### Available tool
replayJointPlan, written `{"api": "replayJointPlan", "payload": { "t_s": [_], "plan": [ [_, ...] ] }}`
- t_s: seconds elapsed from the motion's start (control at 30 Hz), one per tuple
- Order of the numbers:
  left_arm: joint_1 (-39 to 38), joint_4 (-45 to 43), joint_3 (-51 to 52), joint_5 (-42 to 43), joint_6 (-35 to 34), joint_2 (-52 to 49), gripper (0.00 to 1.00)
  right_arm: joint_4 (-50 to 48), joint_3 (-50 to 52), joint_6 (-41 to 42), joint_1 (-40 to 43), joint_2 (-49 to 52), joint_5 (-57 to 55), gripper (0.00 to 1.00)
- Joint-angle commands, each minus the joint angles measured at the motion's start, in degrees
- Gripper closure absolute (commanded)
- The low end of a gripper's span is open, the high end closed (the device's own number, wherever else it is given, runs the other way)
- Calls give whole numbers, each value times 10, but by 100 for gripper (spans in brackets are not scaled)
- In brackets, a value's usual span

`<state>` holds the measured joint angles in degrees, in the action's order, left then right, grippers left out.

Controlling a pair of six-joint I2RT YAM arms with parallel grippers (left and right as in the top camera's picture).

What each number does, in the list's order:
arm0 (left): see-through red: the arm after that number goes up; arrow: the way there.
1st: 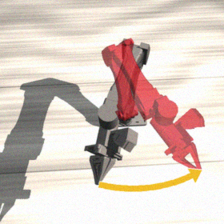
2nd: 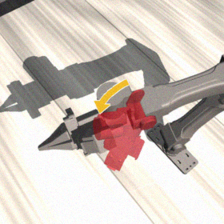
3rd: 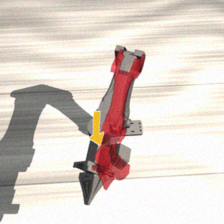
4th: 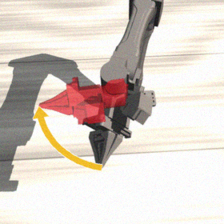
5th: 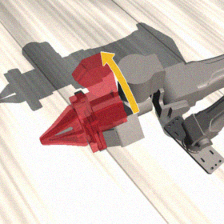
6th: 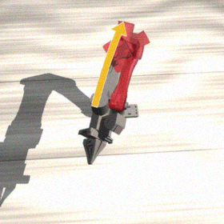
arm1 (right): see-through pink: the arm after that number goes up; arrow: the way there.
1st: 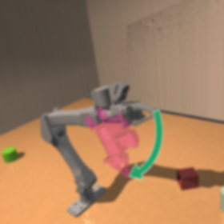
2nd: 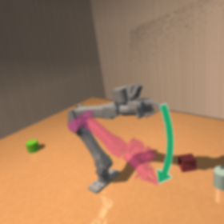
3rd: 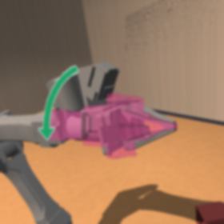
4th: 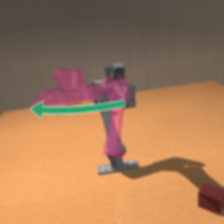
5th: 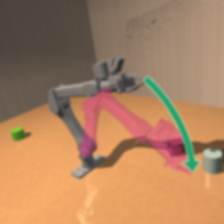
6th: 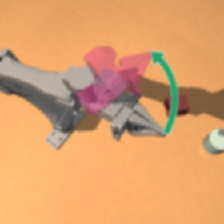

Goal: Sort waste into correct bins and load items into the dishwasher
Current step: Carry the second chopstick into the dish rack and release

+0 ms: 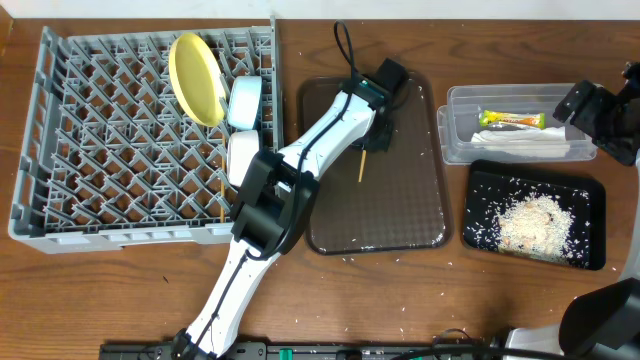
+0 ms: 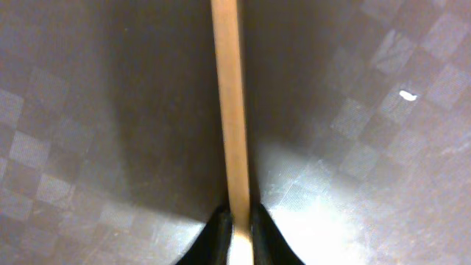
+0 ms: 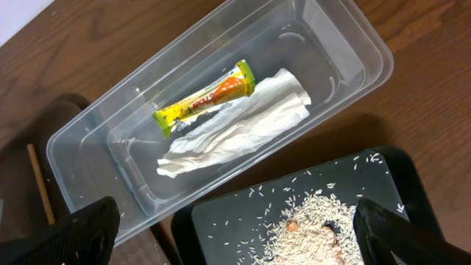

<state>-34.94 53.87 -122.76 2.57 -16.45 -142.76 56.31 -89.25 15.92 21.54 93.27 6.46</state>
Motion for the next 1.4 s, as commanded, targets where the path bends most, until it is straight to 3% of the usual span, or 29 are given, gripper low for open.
{"api": "replayJointPlan", "payload": {
  "t_s": [0.0,0.13,0.33,0.53,0.67,0.97,1.37],
  "plan": [
    [4,31,-12,-2,-1,-28,92,1,1,3,2,2,0,1],
    [25,117,-58,-2,17,14,93,1,1,3,1,2,0,1],
    [90,287,-99,-30,79,170,92,1,1,3,2,2,0,1],
    [189,386,-99,-82,78,272,93,1,1,3,2,2,0,1],
    [265,418,-95,-77,72,285,93,1,1,3,2,2,0,1],
    [315,402,12,-60,75,284,93,1,1,3,1,2,0,1],
    [320,254,178,-54,135,284,92,1,1,3,2,2,0,1]
  ]
}}
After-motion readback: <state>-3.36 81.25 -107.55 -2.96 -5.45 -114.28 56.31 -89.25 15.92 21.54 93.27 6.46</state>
